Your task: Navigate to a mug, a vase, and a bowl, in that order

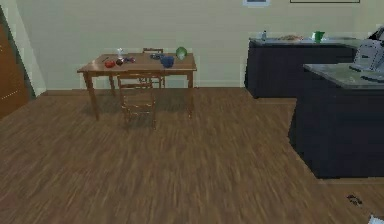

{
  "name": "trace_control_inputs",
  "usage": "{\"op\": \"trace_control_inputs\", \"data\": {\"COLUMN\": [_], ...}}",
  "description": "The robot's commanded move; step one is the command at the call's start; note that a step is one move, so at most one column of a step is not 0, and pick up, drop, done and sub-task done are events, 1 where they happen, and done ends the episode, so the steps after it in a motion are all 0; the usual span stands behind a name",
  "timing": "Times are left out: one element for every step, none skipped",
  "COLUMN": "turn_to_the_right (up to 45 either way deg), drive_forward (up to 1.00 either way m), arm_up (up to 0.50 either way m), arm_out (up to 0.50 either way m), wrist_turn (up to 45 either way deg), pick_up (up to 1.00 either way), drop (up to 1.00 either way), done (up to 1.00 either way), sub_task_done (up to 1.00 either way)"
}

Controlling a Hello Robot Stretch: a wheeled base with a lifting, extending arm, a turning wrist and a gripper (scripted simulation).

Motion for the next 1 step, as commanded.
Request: {"op": "trace_control_inputs", "data": {"turn_to_the_right": [0.0], "drive_forward": [0.90], "arm_up": [0.00], "arm_out": [0.00], "wrist_turn": [0.0], "pick_up": [0.00], "drop": [0.00], "done": [0.00], "sub_task_done": [0.00]}}
